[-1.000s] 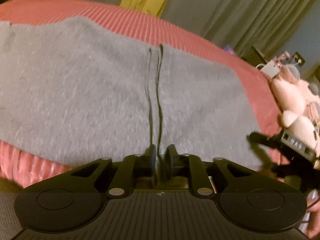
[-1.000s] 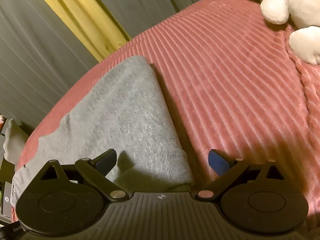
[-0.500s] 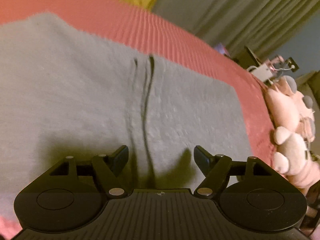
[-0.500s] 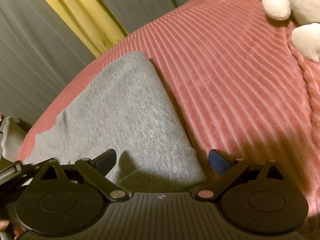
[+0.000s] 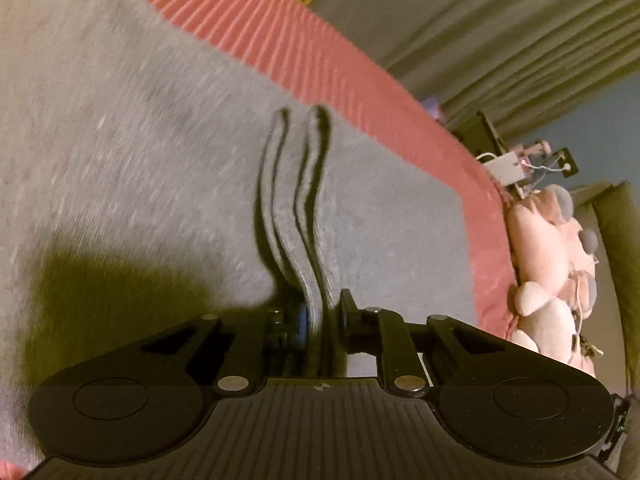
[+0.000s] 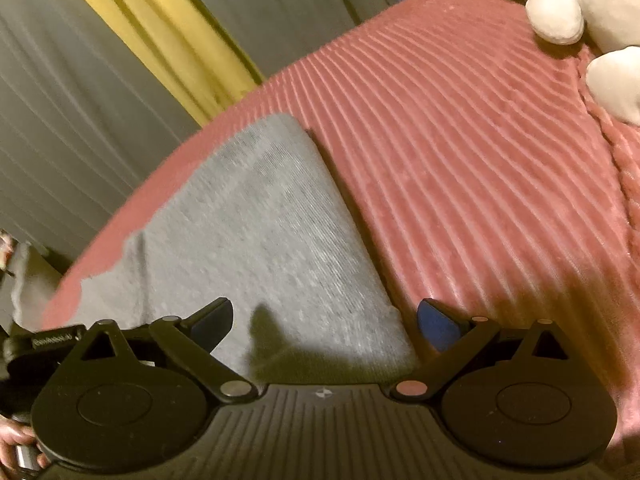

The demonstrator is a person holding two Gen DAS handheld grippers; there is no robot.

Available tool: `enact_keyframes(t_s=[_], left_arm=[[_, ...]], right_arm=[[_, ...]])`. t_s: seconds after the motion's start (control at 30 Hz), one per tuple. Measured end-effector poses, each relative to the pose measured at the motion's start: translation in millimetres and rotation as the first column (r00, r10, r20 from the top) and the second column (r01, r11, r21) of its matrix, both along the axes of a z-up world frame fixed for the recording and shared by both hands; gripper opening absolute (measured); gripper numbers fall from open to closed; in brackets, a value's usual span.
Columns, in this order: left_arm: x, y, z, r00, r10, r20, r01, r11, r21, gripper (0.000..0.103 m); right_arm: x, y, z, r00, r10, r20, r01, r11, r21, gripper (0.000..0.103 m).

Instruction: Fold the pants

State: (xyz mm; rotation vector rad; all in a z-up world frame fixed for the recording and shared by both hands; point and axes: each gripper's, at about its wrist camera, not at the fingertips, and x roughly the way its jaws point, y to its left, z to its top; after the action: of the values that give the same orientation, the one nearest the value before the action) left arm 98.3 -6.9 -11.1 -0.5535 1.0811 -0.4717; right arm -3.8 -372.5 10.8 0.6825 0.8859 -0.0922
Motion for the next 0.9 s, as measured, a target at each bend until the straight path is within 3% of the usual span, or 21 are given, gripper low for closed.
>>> enact_keyframes(t_s=[0.23,0.3,0.4,0.47,0.53,0.6,0.63,0.77,0.83,0.9], left_arm=[[-0.9,14.0,52.5,0.997,0.012,0.079,-0.005,0.996,-0.090,0.017],[-0.6,27.6,70.1,0.993,0.033,0.117,-0.024,0.997,-0.080,0.017],[-6.0,60.2,89.5,0.985,0.070,0.158,-0.067,0.998,-0.021,0.017],[-7.1,81.4,87.0,0.987,0.101,0.126,-0.104,0.994,0.018,0.018],[-7.5,95.4,68.5,0.989,0.111,0.097,-0.123,0.984,0.129,0.026],[-8.7,100.7,42.8,0.993,0.110,0.033,-0.115,0.958,0.261,0.025],[-10.3,104.2,33.0,0.993,0.120,0.005,-0.117,0.952,0.284,0.027],[-14.3,118.7,22.1,0.982,0.187,-0.009,-0.185,0.976,0.111,0.049],[-6.4,114.4,27.7,0.982,0.186,0.018,-0.187,0.979,0.079,0.053],[7.6,104.0,34.7,0.985,0.166,0.057,-0.170,0.982,0.078,0.067]], right_arm=[[-0.1,9.9,8.4,0.998,0.053,0.038,-0.053,0.999,-0.014,0.099],[-3.0,16.2,14.9,0.993,0.088,0.076,-0.085,0.996,-0.041,0.099],[-5.1,24.1,19.8,0.984,0.139,0.112,-0.135,0.990,-0.044,0.099],[-3.7,30.3,20.7,0.981,0.165,0.104,-0.158,0.985,-0.073,0.099],[-0.4,36.2,19.8,0.978,0.191,0.086,-0.182,0.978,-0.103,0.099],[3.9,40.8,18.1,0.974,0.216,0.072,-0.208,0.972,-0.112,0.099],[5.7,43.2,17.0,0.972,0.227,0.064,-0.219,0.969,-0.112,0.099],[9.3,55.1,12.6,0.960,0.278,0.035,-0.271,0.954,-0.130,0.099],[11.4,57.7,12.4,0.957,0.290,0.030,-0.283,0.948,-0.145,0.099],[12.2,58.8,11.9,0.958,0.285,0.018,-0.280,0.949,-0.146,0.099]])
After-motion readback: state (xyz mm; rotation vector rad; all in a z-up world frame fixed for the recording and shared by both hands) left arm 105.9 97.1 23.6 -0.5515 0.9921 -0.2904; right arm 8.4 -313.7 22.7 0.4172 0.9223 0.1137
